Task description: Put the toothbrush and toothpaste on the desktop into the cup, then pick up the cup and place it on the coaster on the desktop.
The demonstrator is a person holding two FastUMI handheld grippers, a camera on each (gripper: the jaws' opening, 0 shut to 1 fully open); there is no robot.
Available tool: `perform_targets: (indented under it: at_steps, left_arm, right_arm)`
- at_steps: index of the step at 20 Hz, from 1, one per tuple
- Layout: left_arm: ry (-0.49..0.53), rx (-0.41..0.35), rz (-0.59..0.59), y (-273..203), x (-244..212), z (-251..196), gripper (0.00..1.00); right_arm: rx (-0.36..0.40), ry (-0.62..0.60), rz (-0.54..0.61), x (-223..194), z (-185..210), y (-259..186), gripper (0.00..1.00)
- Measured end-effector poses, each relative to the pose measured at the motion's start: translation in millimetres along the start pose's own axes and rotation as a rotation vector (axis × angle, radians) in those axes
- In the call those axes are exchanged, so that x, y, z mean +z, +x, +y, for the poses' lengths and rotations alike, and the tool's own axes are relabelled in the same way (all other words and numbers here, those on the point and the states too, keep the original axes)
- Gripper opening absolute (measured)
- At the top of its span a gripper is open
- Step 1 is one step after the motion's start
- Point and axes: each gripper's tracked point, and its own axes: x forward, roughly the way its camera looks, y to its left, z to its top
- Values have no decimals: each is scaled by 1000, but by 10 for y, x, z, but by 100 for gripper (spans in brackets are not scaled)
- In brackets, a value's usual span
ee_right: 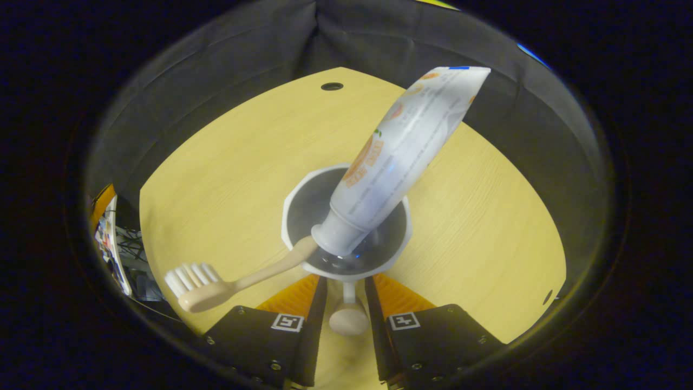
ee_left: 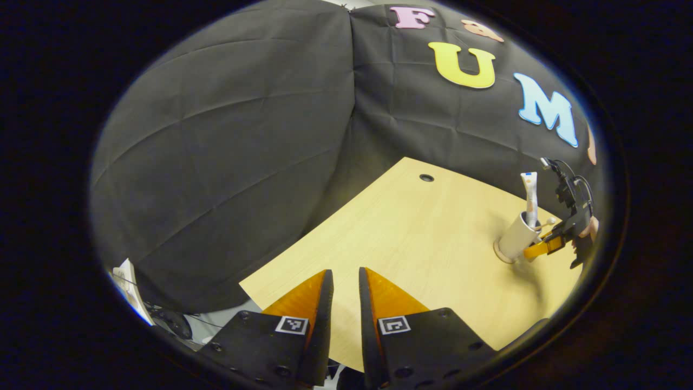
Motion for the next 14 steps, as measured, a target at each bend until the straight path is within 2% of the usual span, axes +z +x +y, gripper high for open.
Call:
perform_targets:
  at_steps: [2,6,7,10,11,12,14]
  left_arm:
    - [-1,-8,2,28,24,-34,37]
    - [24,-49,-25,41,148,-200,38]
    - [29,-75,-35,40,239,-329,33]
    - [79,-177,-73,73,494,-831,33]
    - [99,-215,-85,100,572,-1027,29]
    - [119,-255,-95,86,630,-1224,33]
    - [160,-330,-125,27,747,-1631,33]
  right_arm:
    - [5,-1,0,-13,13,-12,51]
    - [-28,20,-60,36,-58,-196,52]
    - [-40,26,-83,41,-96,-277,57]
    - [-65,76,-131,-59,-126,-532,57]
    - [-73,95,-151,-96,-125,-642,57]
    - [-83,113,-168,-143,-121,-748,57]
    - [-101,166,-221,-198,-105,-968,59]
